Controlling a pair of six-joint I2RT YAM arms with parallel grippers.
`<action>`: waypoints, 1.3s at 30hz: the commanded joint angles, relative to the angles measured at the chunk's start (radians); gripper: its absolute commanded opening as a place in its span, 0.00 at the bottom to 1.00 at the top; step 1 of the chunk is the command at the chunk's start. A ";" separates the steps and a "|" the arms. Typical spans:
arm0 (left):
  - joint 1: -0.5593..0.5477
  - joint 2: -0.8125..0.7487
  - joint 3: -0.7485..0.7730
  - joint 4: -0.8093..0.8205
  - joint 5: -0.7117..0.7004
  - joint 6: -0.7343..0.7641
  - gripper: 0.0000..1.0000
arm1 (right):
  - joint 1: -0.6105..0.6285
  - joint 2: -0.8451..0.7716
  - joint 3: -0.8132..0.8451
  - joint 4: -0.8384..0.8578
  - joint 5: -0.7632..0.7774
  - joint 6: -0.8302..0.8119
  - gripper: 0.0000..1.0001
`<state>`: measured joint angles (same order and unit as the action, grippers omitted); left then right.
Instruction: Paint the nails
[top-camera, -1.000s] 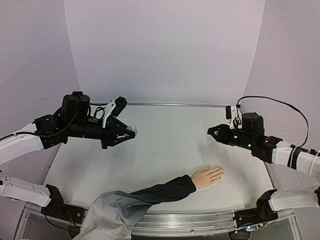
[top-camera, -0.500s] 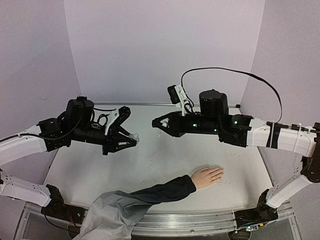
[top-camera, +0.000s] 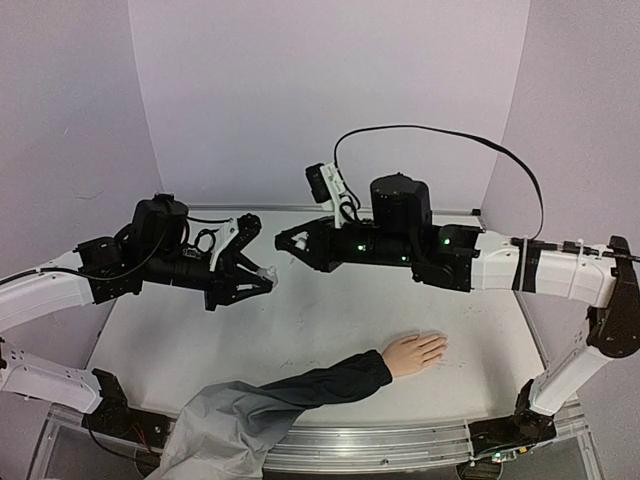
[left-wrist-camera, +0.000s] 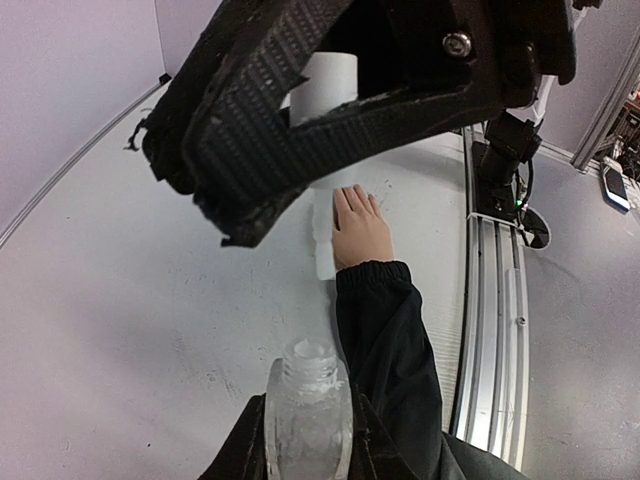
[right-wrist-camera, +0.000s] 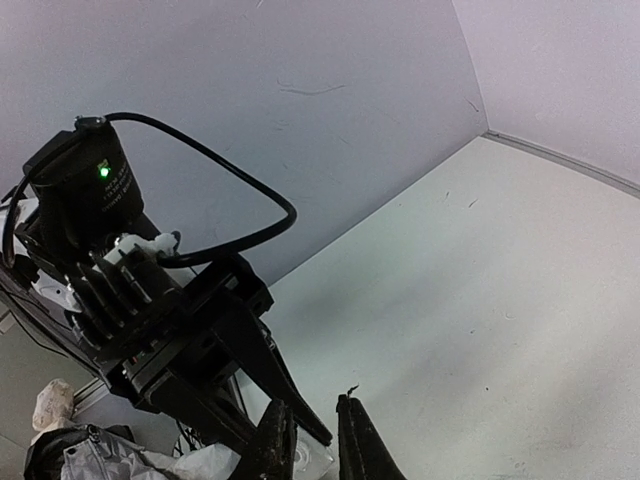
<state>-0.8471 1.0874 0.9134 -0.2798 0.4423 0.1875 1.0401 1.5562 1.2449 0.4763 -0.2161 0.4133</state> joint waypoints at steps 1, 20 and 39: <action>0.000 -0.017 0.008 0.051 0.007 0.012 0.00 | 0.010 0.027 0.067 0.091 0.010 0.002 0.00; 0.000 -0.006 0.009 0.050 0.013 0.001 0.00 | 0.015 0.054 0.076 0.153 -0.061 0.010 0.00; 0.000 -0.004 0.011 0.048 0.018 -0.001 0.00 | 0.017 0.092 0.088 0.164 -0.098 0.024 0.00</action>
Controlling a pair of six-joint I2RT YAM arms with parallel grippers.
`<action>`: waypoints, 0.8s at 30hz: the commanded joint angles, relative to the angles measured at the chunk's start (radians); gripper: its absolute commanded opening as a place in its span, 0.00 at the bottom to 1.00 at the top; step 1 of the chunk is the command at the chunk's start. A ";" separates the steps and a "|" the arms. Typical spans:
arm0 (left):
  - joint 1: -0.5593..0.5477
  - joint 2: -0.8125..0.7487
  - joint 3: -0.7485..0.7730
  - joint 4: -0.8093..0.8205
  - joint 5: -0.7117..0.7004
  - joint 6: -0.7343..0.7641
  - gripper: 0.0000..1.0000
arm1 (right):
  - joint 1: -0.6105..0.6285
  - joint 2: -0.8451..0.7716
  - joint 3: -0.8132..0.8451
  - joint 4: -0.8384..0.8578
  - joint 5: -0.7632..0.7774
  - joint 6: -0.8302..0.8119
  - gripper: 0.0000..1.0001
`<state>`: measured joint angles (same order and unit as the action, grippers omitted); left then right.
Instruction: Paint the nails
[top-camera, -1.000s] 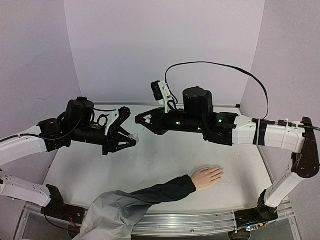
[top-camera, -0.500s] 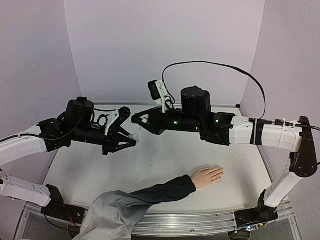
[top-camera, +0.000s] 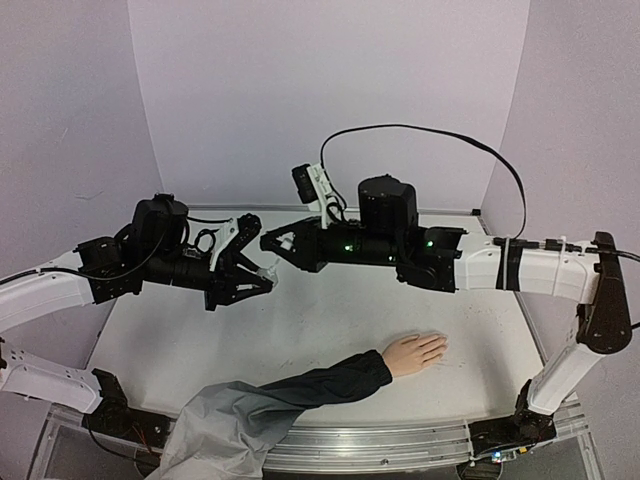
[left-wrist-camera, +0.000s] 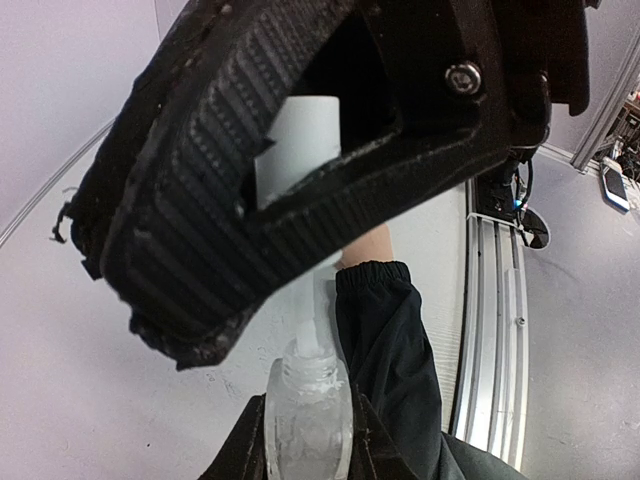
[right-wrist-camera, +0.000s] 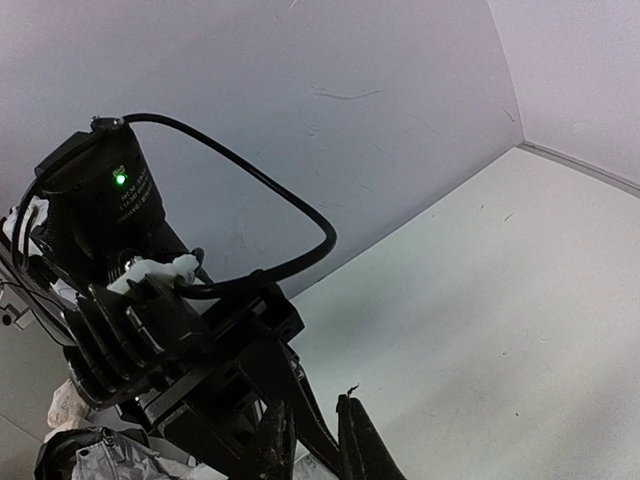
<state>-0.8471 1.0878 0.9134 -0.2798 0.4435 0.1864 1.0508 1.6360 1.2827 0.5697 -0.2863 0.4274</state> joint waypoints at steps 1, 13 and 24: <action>0.000 -0.004 0.011 0.048 0.016 0.002 0.00 | 0.006 0.014 0.052 0.070 -0.030 0.011 0.00; 0.001 -0.006 0.013 0.048 0.009 -0.001 0.00 | 0.020 0.036 0.059 0.074 -0.043 0.025 0.00; 0.000 -0.024 0.008 0.048 0.001 -0.001 0.00 | 0.033 0.039 0.013 0.098 0.013 0.066 0.00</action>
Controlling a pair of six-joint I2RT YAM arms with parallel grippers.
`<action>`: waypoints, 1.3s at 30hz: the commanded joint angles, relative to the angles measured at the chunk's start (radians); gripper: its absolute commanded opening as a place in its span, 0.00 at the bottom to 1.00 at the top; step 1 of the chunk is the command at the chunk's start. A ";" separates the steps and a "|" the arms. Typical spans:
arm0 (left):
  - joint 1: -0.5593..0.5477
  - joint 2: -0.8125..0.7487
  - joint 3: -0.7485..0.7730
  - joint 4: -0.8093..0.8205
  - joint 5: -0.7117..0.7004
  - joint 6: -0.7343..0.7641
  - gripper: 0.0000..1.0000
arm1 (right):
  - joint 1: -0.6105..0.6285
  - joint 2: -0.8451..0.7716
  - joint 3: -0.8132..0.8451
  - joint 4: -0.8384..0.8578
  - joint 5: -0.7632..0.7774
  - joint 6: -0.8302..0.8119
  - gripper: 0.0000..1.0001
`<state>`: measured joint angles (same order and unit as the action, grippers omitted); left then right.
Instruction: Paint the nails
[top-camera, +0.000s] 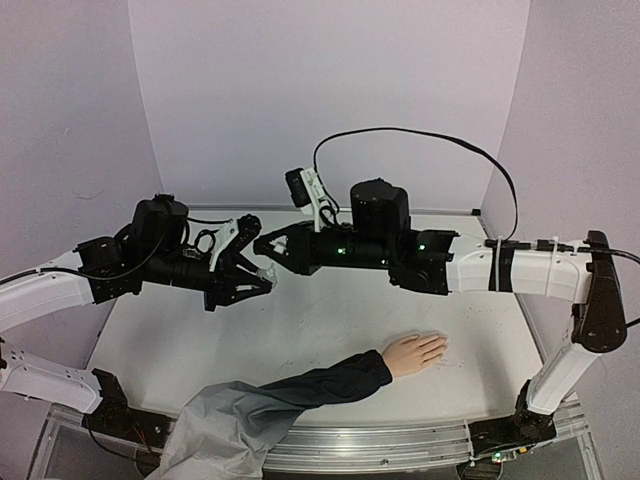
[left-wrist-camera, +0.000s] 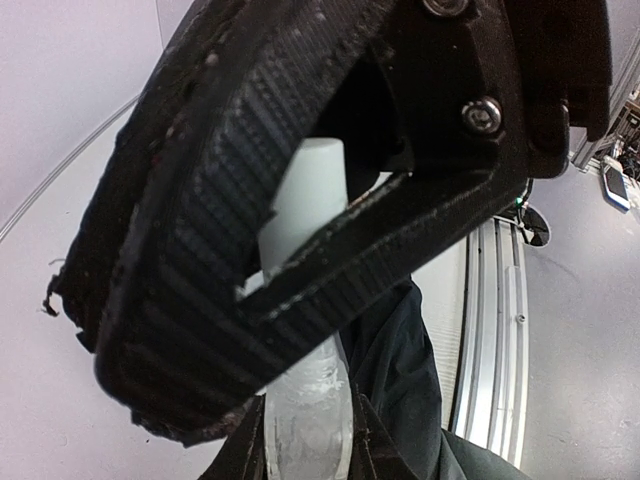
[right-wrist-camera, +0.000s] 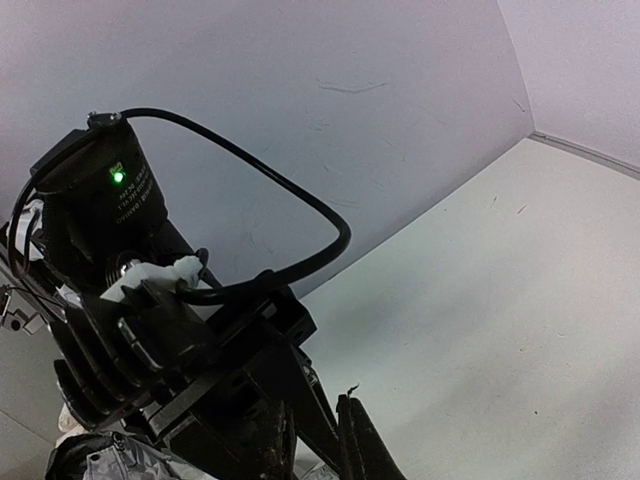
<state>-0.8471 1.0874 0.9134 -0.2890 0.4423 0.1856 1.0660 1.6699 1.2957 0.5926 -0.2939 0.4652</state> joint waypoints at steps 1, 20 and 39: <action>0.000 -0.025 0.008 0.057 0.001 0.001 0.00 | 0.018 0.000 -0.009 0.075 0.031 0.033 0.00; 0.000 -0.032 0.007 0.069 -0.005 -0.001 0.00 | 0.049 0.032 -0.034 0.135 0.038 0.086 0.00; -0.021 -0.114 0.010 0.169 -0.209 -0.204 0.00 | 0.140 0.184 0.171 -0.134 0.319 0.387 0.02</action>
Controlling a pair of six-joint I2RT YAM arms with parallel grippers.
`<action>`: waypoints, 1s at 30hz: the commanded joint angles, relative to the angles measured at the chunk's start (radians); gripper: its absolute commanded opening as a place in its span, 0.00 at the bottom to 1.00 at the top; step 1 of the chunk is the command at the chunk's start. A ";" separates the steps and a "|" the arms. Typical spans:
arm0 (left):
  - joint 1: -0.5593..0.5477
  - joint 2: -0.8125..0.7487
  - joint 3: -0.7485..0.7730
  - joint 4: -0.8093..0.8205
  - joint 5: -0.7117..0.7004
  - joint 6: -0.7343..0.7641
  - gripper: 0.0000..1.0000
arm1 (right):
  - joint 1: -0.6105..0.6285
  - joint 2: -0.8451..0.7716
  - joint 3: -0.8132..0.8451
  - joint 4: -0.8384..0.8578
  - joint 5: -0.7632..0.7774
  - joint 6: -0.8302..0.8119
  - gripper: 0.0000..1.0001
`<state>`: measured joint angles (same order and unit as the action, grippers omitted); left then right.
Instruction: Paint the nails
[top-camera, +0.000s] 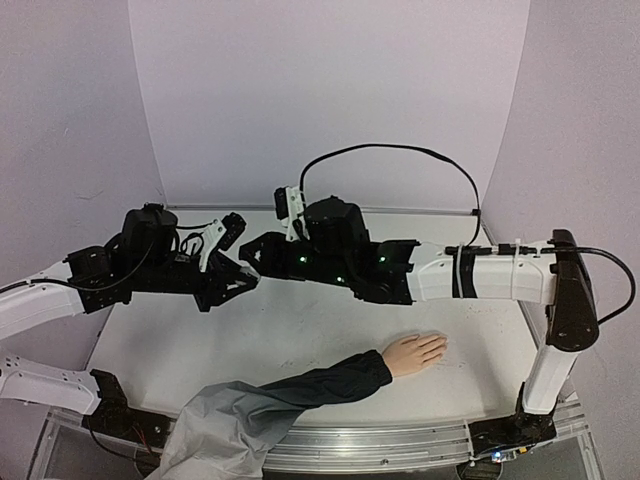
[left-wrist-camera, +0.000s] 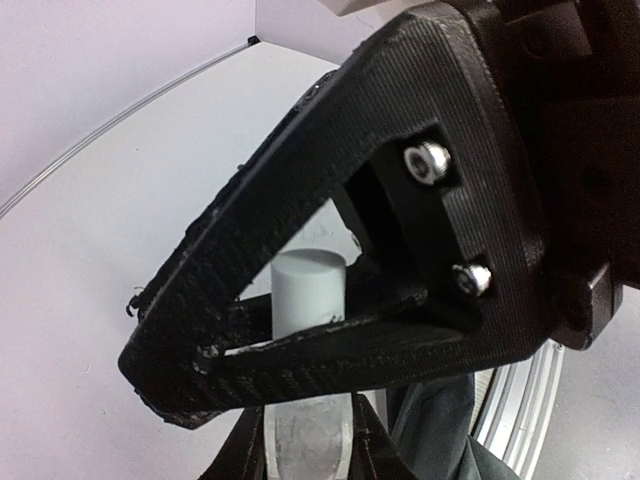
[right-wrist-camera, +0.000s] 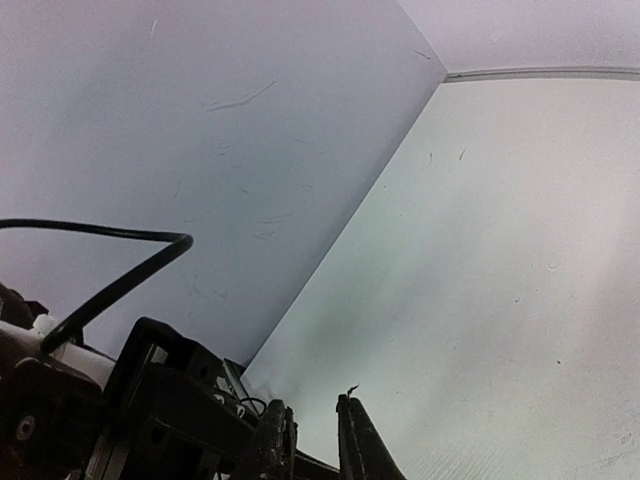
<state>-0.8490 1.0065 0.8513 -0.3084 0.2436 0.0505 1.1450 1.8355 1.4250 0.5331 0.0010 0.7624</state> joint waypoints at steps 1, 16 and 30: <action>-0.019 -0.042 0.068 0.186 -0.003 -0.070 0.00 | 0.062 0.009 0.042 -0.074 0.034 0.083 0.03; -0.019 -0.084 -0.005 0.173 -0.052 -0.086 0.00 | 0.048 -0.181 0.158 -0.192 0.181 -0.054 0.72; -0.019 -0.054 0.069 0.086 0.341 -0.052 0.00 | -0.119 -0.351 -0.068 -0.134 -0.353 -0.410 0.80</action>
<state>-0.8654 0.9401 0.8524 -0.2295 0.4042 -0.0231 1.0607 1.4704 1.3834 0.3355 -0.0433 0.4931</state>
